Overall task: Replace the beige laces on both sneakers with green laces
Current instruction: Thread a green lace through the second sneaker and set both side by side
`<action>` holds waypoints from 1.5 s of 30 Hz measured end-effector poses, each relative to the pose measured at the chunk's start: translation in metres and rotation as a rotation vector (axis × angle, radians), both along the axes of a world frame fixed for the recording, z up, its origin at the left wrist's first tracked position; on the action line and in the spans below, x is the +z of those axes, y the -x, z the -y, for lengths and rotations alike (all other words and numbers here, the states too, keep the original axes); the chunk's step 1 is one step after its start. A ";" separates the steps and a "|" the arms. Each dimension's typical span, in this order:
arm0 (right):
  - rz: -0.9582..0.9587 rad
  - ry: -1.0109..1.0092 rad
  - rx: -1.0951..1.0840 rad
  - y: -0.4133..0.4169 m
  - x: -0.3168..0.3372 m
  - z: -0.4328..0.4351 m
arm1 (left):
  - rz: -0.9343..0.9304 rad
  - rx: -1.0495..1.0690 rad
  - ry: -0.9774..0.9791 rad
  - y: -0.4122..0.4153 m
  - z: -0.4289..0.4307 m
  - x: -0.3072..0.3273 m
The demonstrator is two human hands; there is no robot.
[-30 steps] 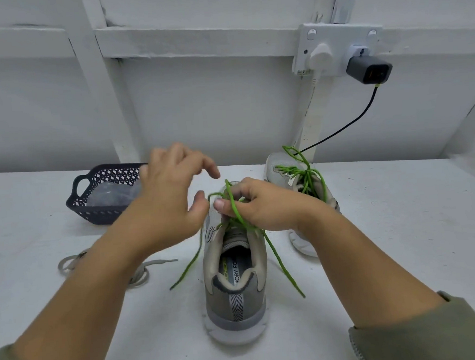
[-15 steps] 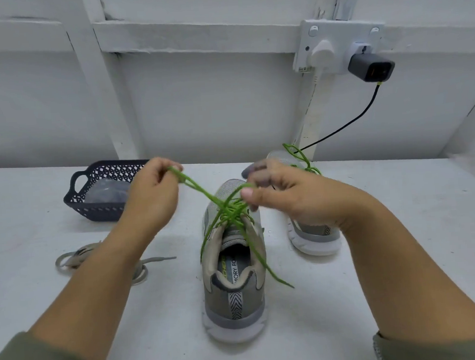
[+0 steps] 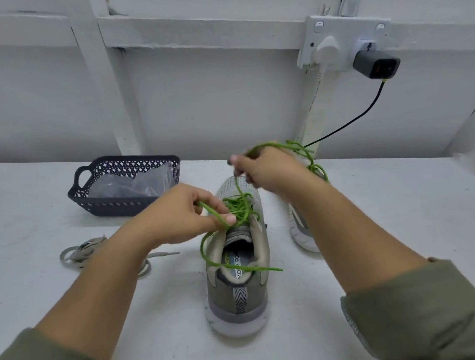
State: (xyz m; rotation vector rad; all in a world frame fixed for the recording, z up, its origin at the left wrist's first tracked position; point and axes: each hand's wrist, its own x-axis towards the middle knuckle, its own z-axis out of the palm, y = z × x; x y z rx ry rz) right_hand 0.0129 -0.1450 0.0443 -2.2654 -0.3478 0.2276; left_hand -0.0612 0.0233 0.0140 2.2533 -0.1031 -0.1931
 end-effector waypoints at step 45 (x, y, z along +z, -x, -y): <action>0.608 0.114 0.082 0.032 -0.015 0.016 | 0.095 -0.005 0.389 0.004 0.005 -0.037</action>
